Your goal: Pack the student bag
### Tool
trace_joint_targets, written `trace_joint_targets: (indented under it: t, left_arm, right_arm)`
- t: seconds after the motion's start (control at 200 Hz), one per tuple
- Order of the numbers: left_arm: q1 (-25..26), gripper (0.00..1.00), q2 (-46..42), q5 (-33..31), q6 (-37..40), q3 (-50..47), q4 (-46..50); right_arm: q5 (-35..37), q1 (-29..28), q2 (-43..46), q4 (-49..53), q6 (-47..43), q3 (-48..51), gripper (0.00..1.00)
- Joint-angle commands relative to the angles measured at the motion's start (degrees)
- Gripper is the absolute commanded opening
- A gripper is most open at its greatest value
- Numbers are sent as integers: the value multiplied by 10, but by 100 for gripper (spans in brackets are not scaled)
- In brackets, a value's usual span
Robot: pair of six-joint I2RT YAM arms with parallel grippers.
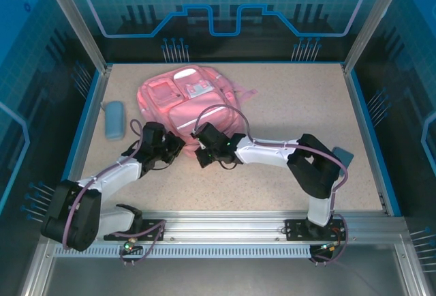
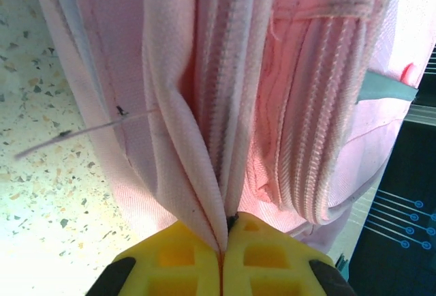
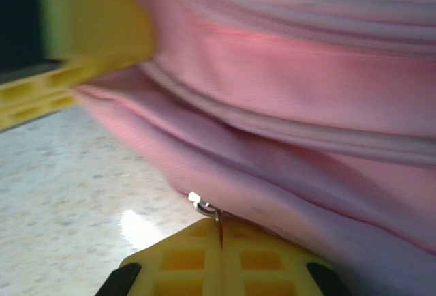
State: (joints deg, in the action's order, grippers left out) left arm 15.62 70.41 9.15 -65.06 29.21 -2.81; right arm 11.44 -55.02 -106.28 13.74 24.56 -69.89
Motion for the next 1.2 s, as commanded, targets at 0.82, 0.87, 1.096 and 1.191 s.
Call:
trace_joint_targets:
  t: [0.82, 0.87, 1.096, 1.191]
  left_arm:
    - [-52, 0, -53, -9, 137, 62, 152]
    - [-58, 0, -48, -10, 138, 66, 167]
    - [-81, 0, -9, 12, 168, 94, 163]
    - [-85, 0, 27, 28, 188, 123, 146]
  right_arm:
    - [70, 232, -30, 160, -152, -91, 0]
    - [61, 239, -45, 166, -159, -108, 0]
    - [-54, 239, -18, 171, -180, -74, 0]
    - [-87, 226, 28, 167, -164, -12, 0]
